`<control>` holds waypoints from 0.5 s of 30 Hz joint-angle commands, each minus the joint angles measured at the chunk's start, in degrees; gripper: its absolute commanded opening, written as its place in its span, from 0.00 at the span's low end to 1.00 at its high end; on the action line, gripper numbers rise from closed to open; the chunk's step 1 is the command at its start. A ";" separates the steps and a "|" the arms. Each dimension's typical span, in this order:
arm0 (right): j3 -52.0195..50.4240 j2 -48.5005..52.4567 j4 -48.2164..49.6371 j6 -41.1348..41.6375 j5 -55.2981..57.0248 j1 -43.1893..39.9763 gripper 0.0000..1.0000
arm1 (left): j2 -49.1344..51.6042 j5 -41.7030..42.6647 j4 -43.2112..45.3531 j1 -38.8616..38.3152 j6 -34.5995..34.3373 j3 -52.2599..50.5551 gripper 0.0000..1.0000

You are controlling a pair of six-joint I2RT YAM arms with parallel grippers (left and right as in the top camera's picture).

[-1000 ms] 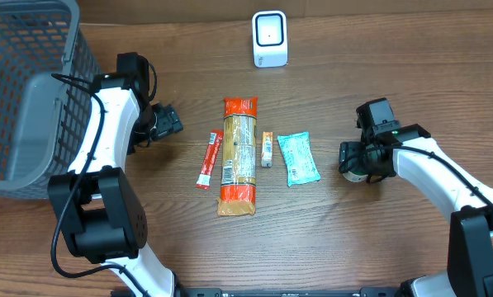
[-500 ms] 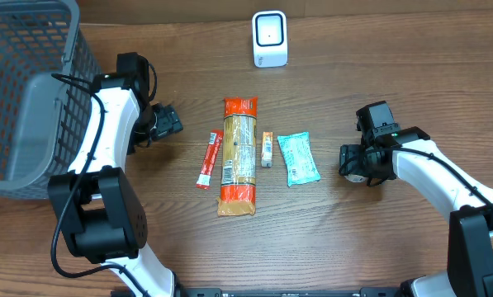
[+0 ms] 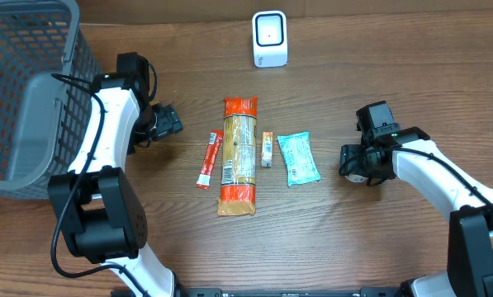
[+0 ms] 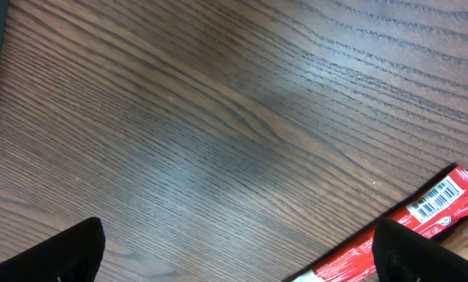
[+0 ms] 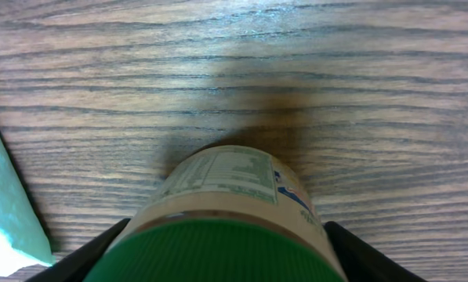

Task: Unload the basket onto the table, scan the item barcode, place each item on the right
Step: 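Lift the jar and carry it to the white scanner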

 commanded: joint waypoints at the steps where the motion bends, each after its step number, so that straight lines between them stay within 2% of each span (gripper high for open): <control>1: -0.48 0.24 0.20 -0.22 0.61 0.15 0.61 | -0.96 -0.28 0.09 0.09 1.53 -0.31 1.00; 2: -0.46 0.24 0.33 -0.22 0.61 0.15 0.54 | -0.96 -0.26 0.09 0.09 1.53 -0.31 0.99; 5: 0.15 0.15 0.37 -0.20 0.59 0.15 0.46 | -0.96 -0.28 0.09 0.09 1.53 -0.31 1.00; 9: 3.80 -0.63 -2.27 -0.17 0.55 0.17 0.40 | -0.96 -0.28 0.09 0.09 1.53 -0.31 1.00; 15: 10.75 -3.37 -9.18 -0.20 0.55 0.17 0.38 | -0.96 -0.26 0.09 0.04 1.53 -0.31 1.00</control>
